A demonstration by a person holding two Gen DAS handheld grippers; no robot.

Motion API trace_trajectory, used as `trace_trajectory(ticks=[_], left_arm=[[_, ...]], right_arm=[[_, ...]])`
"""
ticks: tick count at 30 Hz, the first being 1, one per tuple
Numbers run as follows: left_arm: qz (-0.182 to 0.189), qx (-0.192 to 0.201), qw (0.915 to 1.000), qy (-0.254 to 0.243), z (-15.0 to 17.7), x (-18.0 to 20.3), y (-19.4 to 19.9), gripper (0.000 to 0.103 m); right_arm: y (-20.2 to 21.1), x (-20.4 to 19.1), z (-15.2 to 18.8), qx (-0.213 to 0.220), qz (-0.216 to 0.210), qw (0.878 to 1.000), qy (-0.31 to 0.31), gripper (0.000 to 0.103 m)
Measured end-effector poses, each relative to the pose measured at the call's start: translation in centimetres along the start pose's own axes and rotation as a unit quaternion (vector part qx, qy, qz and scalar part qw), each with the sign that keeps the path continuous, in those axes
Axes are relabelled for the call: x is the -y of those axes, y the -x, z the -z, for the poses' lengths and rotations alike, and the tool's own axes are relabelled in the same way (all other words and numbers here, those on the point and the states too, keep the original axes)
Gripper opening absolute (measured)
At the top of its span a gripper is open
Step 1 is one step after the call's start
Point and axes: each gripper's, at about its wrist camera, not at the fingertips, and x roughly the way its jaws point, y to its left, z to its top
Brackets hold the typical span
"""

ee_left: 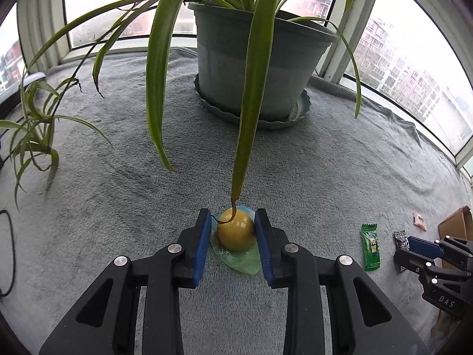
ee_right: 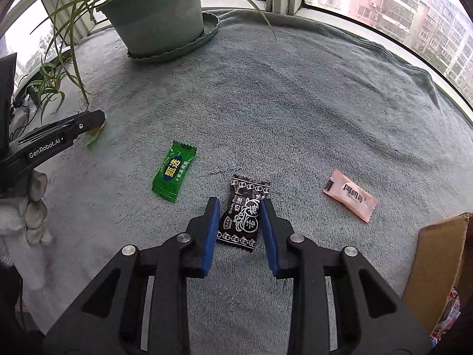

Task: Organize snacks
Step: 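Grasp the yellow round candy with the left tool while the right tool grasps the black packet, then carry both held candies over the cardboard box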

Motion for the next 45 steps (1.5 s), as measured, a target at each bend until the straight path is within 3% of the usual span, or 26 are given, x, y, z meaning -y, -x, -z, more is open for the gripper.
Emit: trace_trajectory(ticks=[22,45], left_arm=[[0.013,0.019,0.9997,0.005,0.7,-0.4,3.0,0.023],[0.085,0.049,0.9943,-0.043,1.5,6.5,9.2,0.023]], right_arm=[[2.7,-0.1,0.2,0.032,-0.022,0.999,-0.003,0.025],[11.1,3.2,2.8,0.106,-0.021,0.994,-0.034,0.025]])
